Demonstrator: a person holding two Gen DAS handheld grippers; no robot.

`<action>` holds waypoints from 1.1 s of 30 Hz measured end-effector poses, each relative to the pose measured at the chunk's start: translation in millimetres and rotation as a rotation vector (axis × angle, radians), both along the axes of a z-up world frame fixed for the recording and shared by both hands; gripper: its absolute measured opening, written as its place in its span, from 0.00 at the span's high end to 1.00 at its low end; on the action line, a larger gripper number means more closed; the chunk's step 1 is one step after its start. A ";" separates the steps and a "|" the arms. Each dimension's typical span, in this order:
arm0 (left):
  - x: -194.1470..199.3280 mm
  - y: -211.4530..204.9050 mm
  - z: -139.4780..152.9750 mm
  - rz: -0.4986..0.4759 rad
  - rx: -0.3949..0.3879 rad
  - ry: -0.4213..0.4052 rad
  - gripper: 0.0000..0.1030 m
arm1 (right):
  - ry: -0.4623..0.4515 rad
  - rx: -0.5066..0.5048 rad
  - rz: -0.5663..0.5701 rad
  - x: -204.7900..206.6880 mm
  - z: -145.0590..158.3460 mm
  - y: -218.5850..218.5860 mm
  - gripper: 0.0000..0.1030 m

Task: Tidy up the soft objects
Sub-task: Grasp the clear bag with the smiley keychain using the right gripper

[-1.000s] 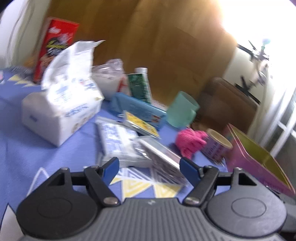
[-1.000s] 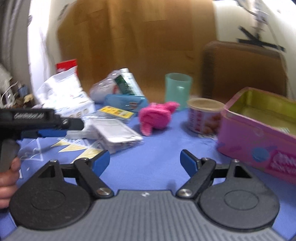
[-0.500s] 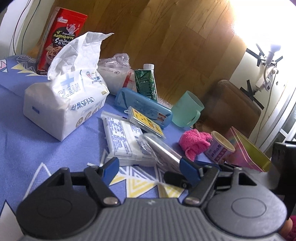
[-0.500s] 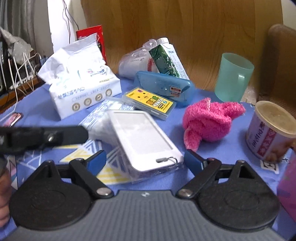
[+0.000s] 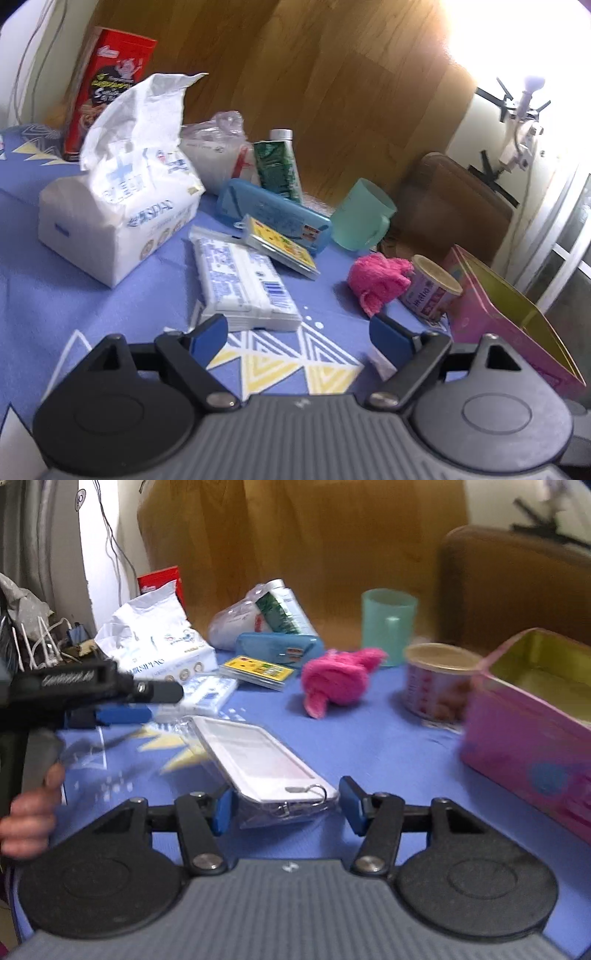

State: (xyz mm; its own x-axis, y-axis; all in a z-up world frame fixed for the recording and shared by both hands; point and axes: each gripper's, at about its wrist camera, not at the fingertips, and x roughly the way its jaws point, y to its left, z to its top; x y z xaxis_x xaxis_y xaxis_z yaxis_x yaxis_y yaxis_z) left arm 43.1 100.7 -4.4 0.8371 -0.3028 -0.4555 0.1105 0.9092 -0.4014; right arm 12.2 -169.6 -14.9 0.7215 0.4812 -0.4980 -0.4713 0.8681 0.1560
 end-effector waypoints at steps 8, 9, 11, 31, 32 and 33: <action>-0.2 -6.7 0.0 -0.030 0.024 0.003 0.16 | -0.015 -0.023 -0.050 -28.6 -9.2 -18.0 0.37; -0.3 -7.8 0.2 -0.033 0.029 0.002 0.16 | -0.022 -0.036 -0.050 -29.4 -9.8 -15.7 0.36; -1.0 -9.7 0.1 -0.040 0.039 -0.002 0.16 | -0.038 -0.071 -0.043 -31.0 -10.5 -9.0 0.33; 2.2 -8.6 -2.3 -0.061 0.026 0.010 0.16 | 0.433 0.609 0.041 6.5 -27.9 -60.2 0.40; 2.1 -8.6 -2.3 -0.061 0.026 0.010 0.16 | 0.404 0.578 0.018 4.5 -24.3 -57.7 0.39; 2.1 -8.5 -2.4 -0.062 0.026 0.010 0.15 | 0.351 0.531 -0.019 1.1 -19.6 -55.2 0.30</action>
State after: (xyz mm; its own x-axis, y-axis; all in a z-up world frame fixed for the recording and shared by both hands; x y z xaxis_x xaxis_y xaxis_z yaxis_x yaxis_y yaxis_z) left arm 45.3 92.2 -6.8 0.8123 -0.3423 -0.4722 0.1631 0.9107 -0.3796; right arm 13.3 -224.8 -34.6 0.5698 0.7162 -0.4030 -0.2993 0.6376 0.7099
